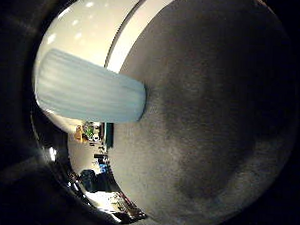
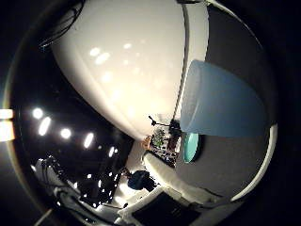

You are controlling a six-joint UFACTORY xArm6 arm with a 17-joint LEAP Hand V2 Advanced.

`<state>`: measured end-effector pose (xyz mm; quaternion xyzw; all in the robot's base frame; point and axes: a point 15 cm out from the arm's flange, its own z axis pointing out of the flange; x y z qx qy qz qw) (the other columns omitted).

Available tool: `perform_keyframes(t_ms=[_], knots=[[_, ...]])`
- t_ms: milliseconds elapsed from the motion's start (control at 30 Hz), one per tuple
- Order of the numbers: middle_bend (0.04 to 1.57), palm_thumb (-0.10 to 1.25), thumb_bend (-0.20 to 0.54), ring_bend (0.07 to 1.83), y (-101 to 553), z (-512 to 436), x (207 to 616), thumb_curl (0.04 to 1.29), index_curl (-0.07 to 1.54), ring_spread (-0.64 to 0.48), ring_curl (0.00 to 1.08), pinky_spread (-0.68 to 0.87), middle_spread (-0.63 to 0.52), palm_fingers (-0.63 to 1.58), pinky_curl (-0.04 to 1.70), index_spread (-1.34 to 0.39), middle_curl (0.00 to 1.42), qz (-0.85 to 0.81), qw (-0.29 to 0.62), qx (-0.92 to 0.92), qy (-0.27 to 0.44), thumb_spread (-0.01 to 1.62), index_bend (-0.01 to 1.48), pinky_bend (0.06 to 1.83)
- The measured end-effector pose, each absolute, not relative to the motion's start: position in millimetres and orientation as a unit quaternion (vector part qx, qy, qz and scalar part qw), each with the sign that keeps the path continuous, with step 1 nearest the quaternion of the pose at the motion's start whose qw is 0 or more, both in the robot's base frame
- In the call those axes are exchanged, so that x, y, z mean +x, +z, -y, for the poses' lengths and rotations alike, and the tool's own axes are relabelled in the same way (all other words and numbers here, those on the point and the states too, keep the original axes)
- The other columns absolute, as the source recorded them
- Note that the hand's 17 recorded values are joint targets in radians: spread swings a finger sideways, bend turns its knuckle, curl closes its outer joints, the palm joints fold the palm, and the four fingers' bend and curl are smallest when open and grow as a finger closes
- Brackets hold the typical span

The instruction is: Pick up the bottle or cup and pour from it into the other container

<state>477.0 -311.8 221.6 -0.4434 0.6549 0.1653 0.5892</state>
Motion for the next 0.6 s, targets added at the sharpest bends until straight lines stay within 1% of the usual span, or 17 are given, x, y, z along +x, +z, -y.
perform_keyframes(t_ms=[367, 600], knots=[[0.28, 0.5, -0.027, 0.49, 224.4, 296.4, 489.7, 0.3, 0.24, 0.18, 0.24, 0.44, 0.14, 0.07, 0.29, -0.16, 0.33, -0.651, 0.583, -0.455, 0.171, 0.95, 0.15, 0.6], [0.3, 0.54, -0.027, 0.5, 219.6, 283.9, 495.2, 0.31, 0.25, 0.18, 0.24, 0.4, 0.15, 0.12, 0.27, -0.1, 0.33, -0.647, 0.581, -0.458, 0.182, 0.95, 0.15, 0.57]])
